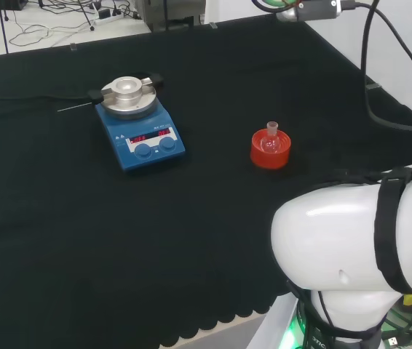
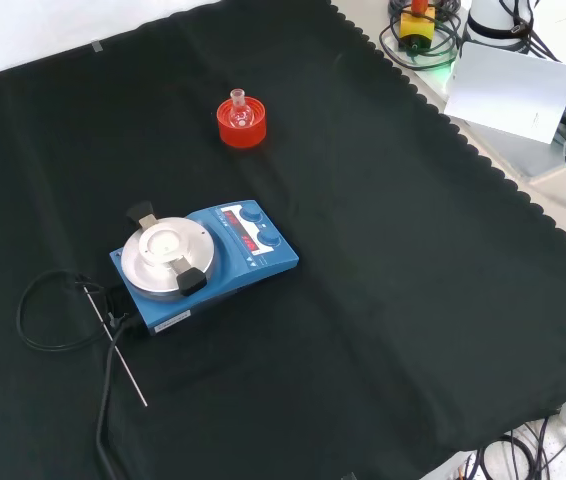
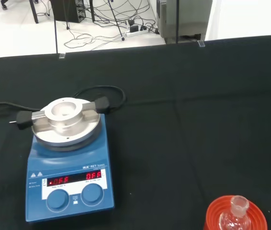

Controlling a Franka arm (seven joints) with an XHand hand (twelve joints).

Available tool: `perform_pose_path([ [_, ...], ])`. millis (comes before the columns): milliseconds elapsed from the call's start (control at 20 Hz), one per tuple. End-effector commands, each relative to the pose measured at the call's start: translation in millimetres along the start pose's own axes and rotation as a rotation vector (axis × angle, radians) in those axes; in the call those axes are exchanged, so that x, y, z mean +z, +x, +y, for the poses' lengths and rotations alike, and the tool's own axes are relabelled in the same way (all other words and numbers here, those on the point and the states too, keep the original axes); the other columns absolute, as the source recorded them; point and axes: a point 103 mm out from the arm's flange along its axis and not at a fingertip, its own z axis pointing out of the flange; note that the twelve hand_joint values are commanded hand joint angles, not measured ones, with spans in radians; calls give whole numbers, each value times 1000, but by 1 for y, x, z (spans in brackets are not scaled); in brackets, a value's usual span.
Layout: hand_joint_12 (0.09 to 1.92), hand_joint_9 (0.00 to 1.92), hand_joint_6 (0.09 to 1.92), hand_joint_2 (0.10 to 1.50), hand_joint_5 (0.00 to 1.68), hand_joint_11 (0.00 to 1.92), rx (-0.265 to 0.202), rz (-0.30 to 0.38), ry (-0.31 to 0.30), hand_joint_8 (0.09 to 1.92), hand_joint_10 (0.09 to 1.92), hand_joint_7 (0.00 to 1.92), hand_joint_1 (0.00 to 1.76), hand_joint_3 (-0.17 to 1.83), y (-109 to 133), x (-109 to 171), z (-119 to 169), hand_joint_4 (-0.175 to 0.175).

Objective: Pick up the round-bottom flask.

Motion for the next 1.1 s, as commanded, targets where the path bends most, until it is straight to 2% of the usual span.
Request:
perform_pose_path([
  [50, 1334, 173, 369, 1245, 338, 0, 32, 26, 13, 577, 691, 80, 195, 325, -28, 26, 5, -7],
  [300, 1347, 179, 365, 1240, 358, 0, 43, 66, 36, 578, 692, 85, 225, 309, -62, 52, 18, -10],
  [700, 1370, 195, 363, 1233, 374, 0, 44, 59, 57, 583, 697, 96, 255, 294, -101, 99, 66, -14],
  [850, 1374, 197, 366, 1228, 382, 0, 62, 67, 72, 586, 698, 99, 274, 289, -105, 118, 82, -16],
  [1100, 1378, 202, 367, 1207, 386, 0, 64, 81, 83, 591, 700, 102, 320, 277, -103, 145, 101, -18],
])
